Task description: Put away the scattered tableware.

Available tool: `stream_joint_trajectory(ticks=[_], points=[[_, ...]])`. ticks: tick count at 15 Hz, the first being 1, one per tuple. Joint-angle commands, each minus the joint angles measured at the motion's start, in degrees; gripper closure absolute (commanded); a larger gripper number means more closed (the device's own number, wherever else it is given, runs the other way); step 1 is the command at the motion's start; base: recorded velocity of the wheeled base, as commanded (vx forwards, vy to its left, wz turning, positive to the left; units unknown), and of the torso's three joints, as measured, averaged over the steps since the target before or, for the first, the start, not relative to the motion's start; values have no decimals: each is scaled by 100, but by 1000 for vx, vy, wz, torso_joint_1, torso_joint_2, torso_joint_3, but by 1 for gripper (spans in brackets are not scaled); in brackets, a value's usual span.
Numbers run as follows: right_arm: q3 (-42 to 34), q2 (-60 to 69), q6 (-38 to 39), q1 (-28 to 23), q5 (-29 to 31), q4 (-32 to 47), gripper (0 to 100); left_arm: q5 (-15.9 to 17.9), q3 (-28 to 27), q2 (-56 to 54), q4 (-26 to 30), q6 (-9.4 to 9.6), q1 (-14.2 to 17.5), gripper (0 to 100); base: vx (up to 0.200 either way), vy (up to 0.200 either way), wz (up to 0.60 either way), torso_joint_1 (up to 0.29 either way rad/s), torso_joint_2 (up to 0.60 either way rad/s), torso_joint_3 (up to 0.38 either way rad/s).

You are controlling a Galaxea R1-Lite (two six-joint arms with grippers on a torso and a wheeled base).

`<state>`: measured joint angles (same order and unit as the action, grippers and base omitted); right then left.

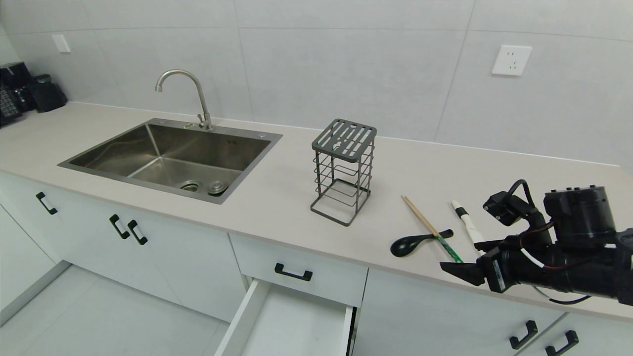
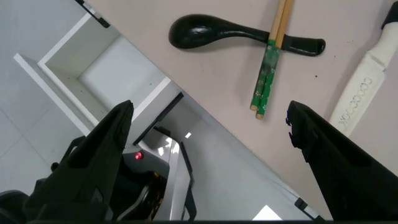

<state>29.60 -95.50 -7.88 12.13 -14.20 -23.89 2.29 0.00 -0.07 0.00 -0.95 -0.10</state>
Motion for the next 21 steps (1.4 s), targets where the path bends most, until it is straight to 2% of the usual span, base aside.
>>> stream_joint_trajectory(ticks=[1, 6, 10, 16, 21], points=[[2, -206, -4, -44, -4, -28, 0, -1, 0, 7, 0, -2, 1, 0, 0, 0, 0, 0, 0, 0], [20, -663, -21, -176, -4, -124, 0, -9, 0, 7, 0, -10, 1, 0, 0, 0, 0, 0, 0, 0], [116, -1234, -30, -264, -4, -704, 0, -9, 0, 7, 0, -10, 1, 0, 0, 0, 0, 0, 0, 0], [485, -1674, -56, -378, -4, -740, 0, -9, 0, 7, 0, -10, 1, 0, 0, 0, 0, 0, 0, 0], [670, -1893, -65, -229, -4, -740, 0, -9, 0, 7, 0, -10, 1, 0, 0, 0, 0, 0, 0, 0]])
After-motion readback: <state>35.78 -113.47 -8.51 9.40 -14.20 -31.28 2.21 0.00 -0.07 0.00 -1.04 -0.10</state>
